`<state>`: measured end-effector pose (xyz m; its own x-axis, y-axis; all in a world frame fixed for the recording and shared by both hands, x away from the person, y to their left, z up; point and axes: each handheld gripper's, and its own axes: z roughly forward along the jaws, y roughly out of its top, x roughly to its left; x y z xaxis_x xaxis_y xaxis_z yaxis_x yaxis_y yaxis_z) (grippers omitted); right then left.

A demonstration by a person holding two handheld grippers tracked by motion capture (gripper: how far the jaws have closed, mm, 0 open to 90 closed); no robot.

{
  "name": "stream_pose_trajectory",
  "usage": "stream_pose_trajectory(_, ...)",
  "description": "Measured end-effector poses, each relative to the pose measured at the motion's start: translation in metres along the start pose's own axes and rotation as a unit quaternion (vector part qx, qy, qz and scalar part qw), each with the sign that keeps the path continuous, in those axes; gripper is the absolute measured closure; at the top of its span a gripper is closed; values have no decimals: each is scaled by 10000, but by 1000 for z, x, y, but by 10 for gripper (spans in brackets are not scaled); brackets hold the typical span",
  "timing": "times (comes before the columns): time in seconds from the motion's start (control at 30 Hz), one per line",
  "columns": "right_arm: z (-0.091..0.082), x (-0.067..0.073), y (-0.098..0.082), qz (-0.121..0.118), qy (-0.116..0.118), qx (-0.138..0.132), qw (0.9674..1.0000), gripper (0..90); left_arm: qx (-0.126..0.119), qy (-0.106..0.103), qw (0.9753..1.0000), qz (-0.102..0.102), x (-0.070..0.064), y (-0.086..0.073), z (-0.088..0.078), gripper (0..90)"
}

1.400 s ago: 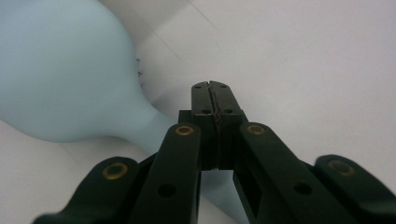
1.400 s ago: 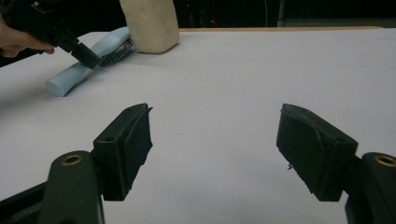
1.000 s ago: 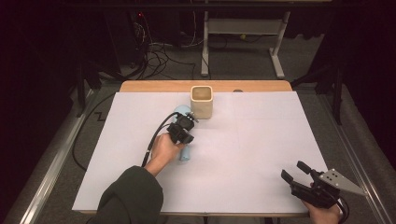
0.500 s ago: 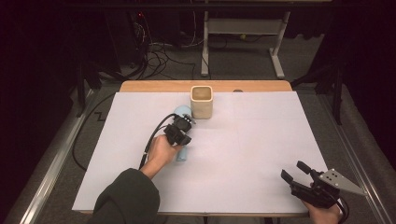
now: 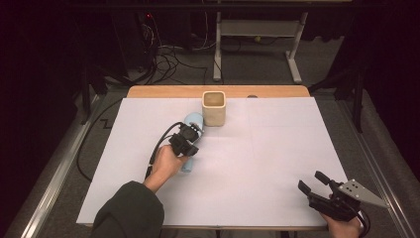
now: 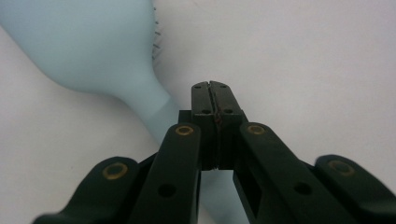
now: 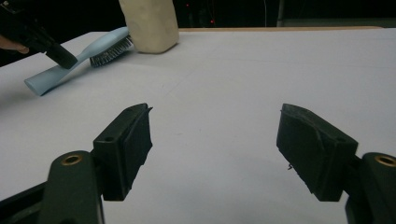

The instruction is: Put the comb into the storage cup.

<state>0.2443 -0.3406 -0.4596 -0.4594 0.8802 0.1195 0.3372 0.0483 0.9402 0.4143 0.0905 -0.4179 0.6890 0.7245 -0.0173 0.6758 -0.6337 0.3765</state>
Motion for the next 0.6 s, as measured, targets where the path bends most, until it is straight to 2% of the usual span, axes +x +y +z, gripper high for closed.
stream_pose_trajectory(0.5, 0, 0, 0, 2, -3, 8, 10000, 269, 4, 51, 10000, -21, 4, -12, -6, 892)
stream_pose_trajectory(0.53, 0, 0, 0, -5, -7, 5, 10000, 270, 10, 120, 9999, -4, 4, -12, -6, 893)
stream_pose_trajectory(0.6, 0, 0, 0, -1, 2, 18, 10000, 269, 9, 118, 9999, -19, 4, -13, -6, 892)
